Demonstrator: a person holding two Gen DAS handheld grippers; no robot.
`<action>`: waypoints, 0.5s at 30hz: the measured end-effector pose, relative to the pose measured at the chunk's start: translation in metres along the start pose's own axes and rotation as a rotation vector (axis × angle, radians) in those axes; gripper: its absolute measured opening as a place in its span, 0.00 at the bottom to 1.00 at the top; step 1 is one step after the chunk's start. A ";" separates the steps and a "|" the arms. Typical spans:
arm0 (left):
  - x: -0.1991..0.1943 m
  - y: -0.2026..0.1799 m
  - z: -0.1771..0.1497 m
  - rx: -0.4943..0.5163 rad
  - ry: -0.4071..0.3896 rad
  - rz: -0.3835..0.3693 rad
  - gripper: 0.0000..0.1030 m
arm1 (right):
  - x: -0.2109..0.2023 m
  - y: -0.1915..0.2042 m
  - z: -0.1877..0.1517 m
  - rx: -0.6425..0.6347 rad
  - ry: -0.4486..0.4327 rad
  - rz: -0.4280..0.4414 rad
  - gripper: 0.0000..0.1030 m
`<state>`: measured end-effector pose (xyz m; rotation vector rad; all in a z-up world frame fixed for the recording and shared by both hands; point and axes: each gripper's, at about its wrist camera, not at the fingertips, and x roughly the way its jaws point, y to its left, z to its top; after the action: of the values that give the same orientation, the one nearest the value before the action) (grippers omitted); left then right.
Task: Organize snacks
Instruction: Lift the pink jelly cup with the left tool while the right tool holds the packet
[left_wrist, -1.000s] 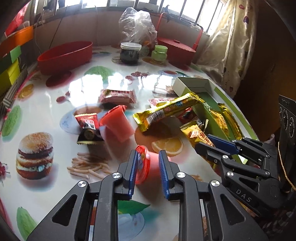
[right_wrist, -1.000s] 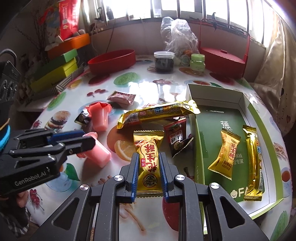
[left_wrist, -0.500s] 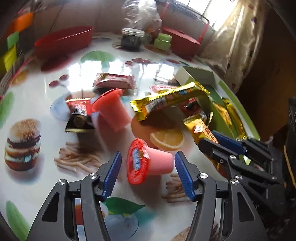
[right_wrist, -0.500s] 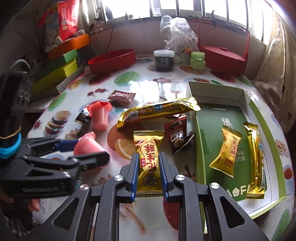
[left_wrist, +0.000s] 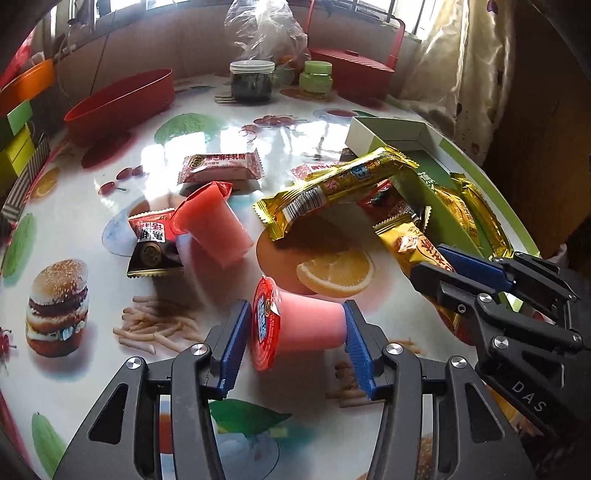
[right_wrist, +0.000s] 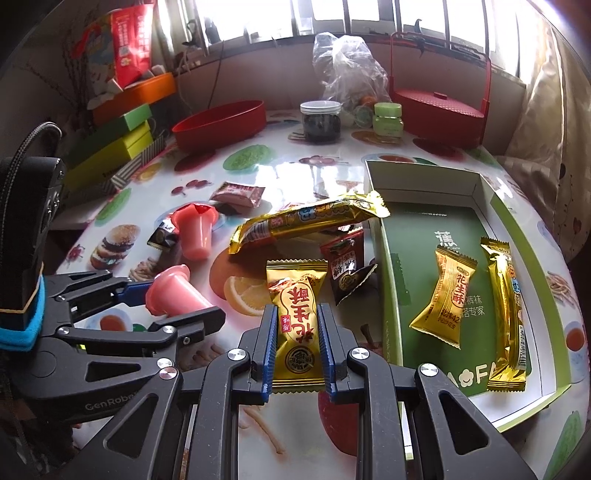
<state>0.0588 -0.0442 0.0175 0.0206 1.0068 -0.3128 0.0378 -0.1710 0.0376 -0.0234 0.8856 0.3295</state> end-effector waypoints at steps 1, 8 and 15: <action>-0.001 0.000 0.000 -0.001 -0.001 -0.002 0.49 | 0.000 0.000 0.000 0.002 -0.001 0.000 0.20; -0.005 -0.001 0.002 0.002 -0.020 -0.006 0.46 | -0.002 -0.003 0.000 0.006 -0.006 -0.001 0.20; -0.008 -0.002 0.003 0.005 -0.033 -0.014 0.44 | -0.005 -0.004 0.000 0.009 -0.013 -0.002 0.20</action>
<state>0.0567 -0.0447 0.0265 0.0131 0.9738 -0.3271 0.0364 -0.1761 0.0411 -0.0136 0.8739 0.3233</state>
